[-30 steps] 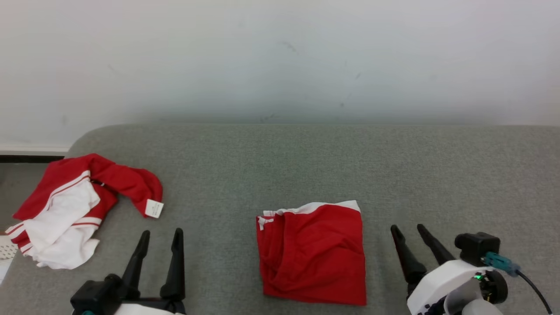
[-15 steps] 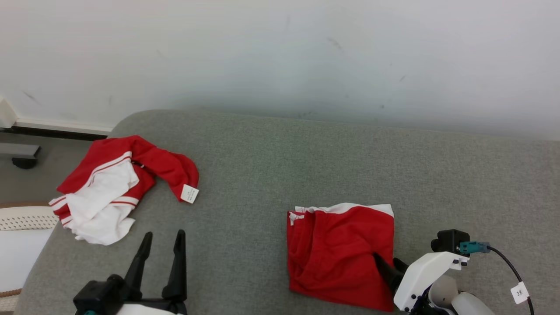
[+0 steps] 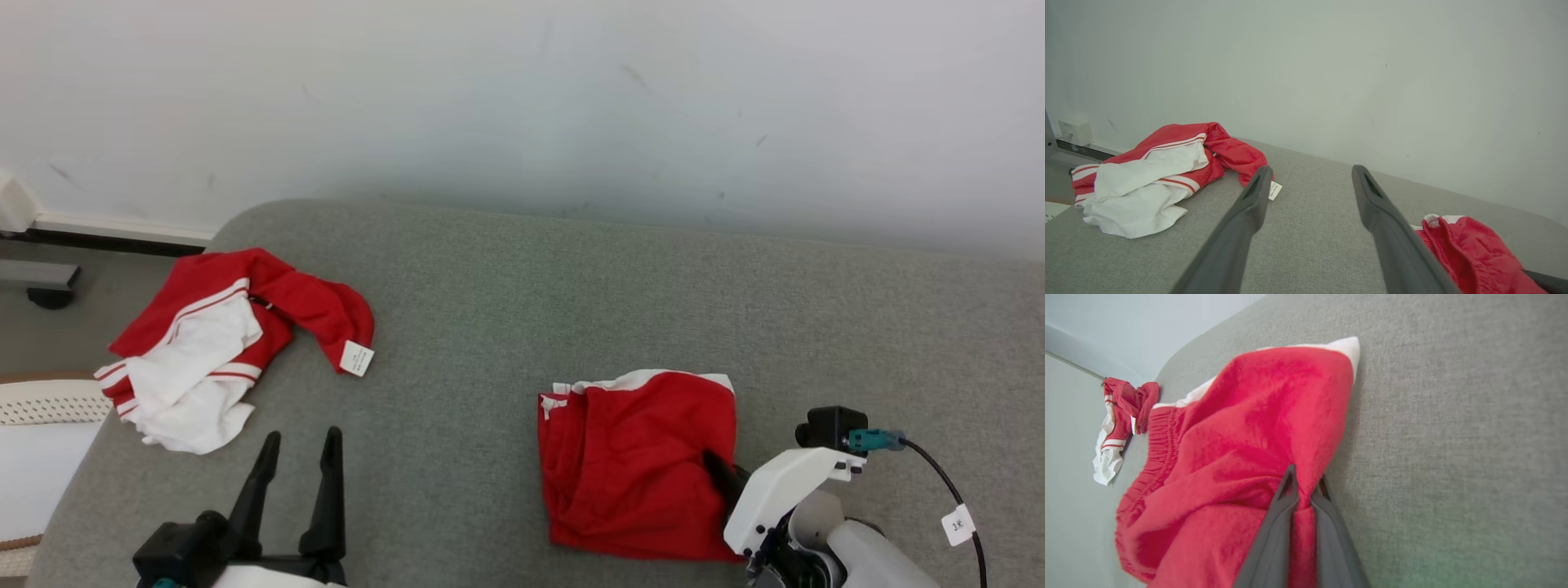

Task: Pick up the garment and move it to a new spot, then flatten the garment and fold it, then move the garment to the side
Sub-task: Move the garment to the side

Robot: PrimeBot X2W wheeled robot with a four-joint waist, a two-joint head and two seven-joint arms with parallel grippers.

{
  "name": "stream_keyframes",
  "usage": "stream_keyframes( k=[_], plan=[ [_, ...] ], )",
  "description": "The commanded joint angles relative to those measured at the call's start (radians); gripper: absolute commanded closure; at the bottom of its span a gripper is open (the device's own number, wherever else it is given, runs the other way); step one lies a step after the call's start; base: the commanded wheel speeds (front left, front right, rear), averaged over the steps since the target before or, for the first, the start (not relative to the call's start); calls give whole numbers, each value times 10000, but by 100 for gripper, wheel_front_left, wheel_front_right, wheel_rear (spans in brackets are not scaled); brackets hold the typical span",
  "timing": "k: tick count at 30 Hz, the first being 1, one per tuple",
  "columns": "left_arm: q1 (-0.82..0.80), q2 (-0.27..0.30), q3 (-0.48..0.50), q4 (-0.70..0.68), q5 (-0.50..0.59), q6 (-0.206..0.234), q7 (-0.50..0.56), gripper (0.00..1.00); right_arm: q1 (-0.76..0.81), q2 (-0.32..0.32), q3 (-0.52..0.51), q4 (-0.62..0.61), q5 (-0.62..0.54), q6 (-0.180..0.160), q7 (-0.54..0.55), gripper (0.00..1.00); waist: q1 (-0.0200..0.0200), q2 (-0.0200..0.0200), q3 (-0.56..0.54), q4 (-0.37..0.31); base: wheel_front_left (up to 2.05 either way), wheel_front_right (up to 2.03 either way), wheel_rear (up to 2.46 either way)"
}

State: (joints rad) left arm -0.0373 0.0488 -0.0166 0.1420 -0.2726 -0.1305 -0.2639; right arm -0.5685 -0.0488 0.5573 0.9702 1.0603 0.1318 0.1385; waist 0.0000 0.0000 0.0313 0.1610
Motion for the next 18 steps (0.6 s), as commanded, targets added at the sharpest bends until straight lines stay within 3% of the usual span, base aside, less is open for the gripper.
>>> stream_keyframes(
  k=[1, 9, 18],
  plan=[
    [1, 34, 12, -32, -6, 1, -3, 0, -268, -39, 84, 146, -88, -23, -249, 100, 0, 0, -25, -95, 0, 0, 0],
    [-155, 34, -299, -184, 211, 1, -4, 0, -830, -357, 435, 514, -715, -23, -1004, 100, 0, 0, -64, -942, 0, 0, 0],
    [-467, 35, -1062, -227, 248, 0, -4, 0, -1113, -959, 461, 311, -748, -23, -1346, 100, 0, 0, 4, -2774, 0, 0, 0]
  ],
)
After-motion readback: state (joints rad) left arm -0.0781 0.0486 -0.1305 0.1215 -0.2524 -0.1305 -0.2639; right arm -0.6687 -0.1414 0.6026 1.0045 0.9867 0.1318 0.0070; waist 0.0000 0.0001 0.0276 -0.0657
